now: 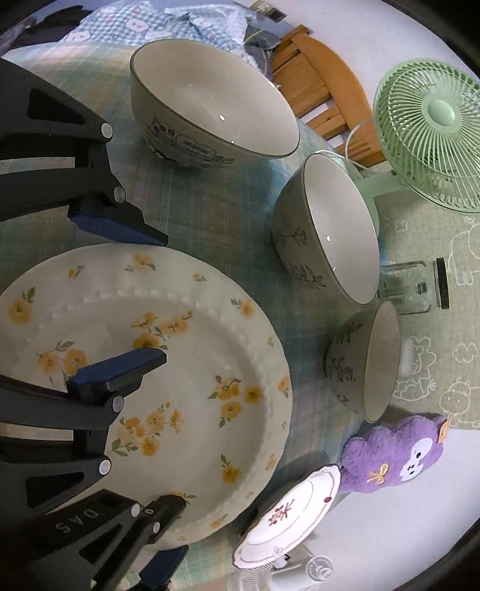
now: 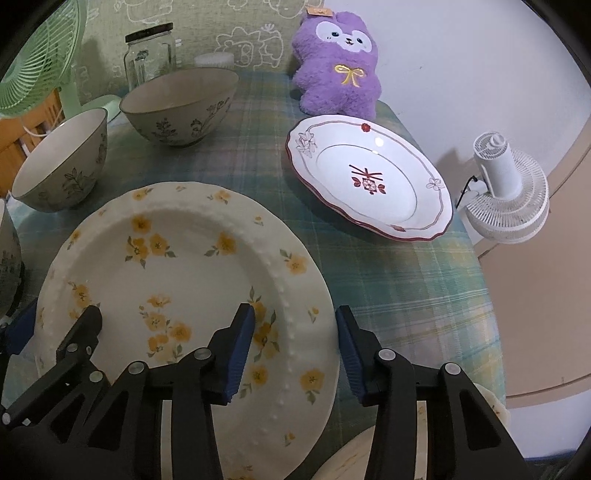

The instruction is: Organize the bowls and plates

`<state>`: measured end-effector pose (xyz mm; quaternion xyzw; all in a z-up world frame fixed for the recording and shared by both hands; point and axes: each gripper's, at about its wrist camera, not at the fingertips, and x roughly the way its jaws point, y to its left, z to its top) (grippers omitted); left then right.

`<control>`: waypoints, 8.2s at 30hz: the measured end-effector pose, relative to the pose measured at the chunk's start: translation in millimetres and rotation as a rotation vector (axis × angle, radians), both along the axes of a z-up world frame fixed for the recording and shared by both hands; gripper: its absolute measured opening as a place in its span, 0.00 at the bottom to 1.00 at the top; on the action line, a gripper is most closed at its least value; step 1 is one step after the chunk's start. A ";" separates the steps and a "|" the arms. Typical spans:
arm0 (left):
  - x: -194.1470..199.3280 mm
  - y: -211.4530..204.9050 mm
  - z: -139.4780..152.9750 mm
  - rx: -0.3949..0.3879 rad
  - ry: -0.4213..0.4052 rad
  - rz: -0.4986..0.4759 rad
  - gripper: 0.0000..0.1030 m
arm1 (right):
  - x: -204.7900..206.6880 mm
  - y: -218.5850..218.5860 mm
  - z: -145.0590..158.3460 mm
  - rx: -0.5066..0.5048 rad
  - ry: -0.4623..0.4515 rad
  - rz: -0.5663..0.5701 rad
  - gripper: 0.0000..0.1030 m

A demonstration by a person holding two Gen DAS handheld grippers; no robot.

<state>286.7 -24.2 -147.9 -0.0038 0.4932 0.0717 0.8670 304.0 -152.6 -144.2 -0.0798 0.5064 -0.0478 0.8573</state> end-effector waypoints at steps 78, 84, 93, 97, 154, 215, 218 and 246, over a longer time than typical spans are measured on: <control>-138.1 -148.2 34.2 -0.053 -0.051 -0.126 0.54 | -149.7 -158.8 37.4 -0.002 -0.051 -0.132 0.47; -139.0 -162.6 28.7 -0.043 -0.042 -0.121 0.54 | -149.9 -173.9 29.6 0.004 -0.036 -0.130 0.47; -142.2 -171.4 22.7 -0.015 -0.042 -0.103 0.54 | -152.2 -180.4 15.3 0.024 -0.005 -0.121 0.47; -142.8 -174.6 21.3 0.012 -0.055 -0.099 0.54 | -153.0 -181.0 12.7 0.023 -0.009 -0.110 0.47; -56.6 -114.3 139.8 -0.028 -0.205 -0.272 0.75 | -85.6 -135.1 142.6 0.110 -0.202 -0.133 0.64; 154.9 -170.7 14.9 0.009 -0.078 -0.110 0.48 | 149.2 -178.8 -4.2 0.219 -0.066 -0.054 0.39; 154.2 -169.2 15.3 0.008 -0.080 -0.113 0.46 | 148.1 -176.1 -2.7 0.202 -0.072 -0.055 0.38; 110.2 -148.7 31.4 -0.024 -0.059 -0.136 0.46 | 93.8 -155.4 17.6 0.188 -0.092 -0.074 0.38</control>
